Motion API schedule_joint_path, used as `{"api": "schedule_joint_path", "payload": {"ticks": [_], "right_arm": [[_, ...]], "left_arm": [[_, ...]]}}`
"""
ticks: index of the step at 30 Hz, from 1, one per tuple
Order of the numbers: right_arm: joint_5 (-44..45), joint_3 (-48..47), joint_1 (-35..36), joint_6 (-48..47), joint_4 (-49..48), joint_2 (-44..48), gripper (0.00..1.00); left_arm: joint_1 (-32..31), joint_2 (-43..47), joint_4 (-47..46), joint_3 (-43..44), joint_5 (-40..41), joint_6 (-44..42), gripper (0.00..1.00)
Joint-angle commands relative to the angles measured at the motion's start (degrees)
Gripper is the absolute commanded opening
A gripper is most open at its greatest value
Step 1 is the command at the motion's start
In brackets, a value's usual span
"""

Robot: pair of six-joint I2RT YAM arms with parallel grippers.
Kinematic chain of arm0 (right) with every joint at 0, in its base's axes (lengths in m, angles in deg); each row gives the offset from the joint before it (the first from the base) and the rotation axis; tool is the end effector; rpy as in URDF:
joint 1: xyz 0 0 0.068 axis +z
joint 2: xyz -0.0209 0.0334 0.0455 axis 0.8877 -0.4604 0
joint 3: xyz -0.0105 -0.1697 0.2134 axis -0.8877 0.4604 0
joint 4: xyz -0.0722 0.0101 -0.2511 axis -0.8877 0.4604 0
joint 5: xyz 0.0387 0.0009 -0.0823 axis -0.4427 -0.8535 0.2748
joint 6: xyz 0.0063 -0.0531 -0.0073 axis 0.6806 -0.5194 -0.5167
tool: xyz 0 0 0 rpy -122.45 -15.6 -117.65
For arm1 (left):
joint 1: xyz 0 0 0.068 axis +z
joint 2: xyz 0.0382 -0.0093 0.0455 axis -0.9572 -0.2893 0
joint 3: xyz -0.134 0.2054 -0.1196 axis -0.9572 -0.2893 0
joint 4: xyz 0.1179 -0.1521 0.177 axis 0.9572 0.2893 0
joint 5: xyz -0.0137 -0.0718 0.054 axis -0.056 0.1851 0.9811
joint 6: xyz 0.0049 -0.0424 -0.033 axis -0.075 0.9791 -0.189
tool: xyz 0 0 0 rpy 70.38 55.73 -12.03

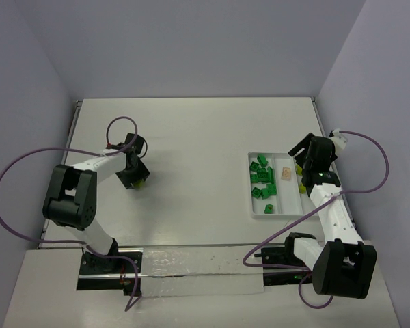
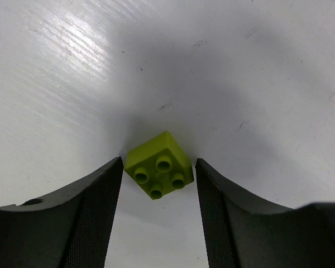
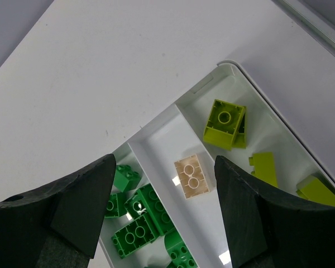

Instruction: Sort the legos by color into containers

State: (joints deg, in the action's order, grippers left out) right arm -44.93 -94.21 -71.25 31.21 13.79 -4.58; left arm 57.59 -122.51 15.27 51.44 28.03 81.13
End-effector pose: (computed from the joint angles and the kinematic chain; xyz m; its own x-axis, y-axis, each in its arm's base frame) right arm 0.2234 -0.0419 0.2581 -0.2477 0.5555 -0.7938 0.5436 0.7579 0.3608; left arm 0.2906 -0.0710 0.1590 -0.7367 -0.5687 -0.3658 -0.6009 0.7987 -0.0316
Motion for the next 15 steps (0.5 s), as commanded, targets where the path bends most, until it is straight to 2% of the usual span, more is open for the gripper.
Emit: {"api": "schedule_joint_path", "payload": {"ticks": [1,3,6,11,15], "right_arm": [[-0.3,-1.8,0.1,-0.9,0.0,0.7,0.79],[-0.5,-1.7,0.1,-0.7,0.0,0.8,0.79],[-0.6,-1.6,0.1,-0.7,0.1,1.0,0.79],[0.3,-1.7,0.1,-1.3,0.6,1.3,0.79],[0.0,-1.5,0.1,-1.1,0.5,1.5,0.79]], "left_arm": [[0.1,-1.5,-2.7,2.3,-0.3,0.3,0.71],[0.2,-2.0,-2.8,2.9,-0.4,0.1,0.78],[0.2,-2.5,-3.3,3.9,-0.3,-0.2,0.80],[0.2,-2.2,-3.0,4.7,-1.2,-0.3,0.69],[0.1,0.3,-4.2,3.3,-3.1,0.1,0.80]]}}
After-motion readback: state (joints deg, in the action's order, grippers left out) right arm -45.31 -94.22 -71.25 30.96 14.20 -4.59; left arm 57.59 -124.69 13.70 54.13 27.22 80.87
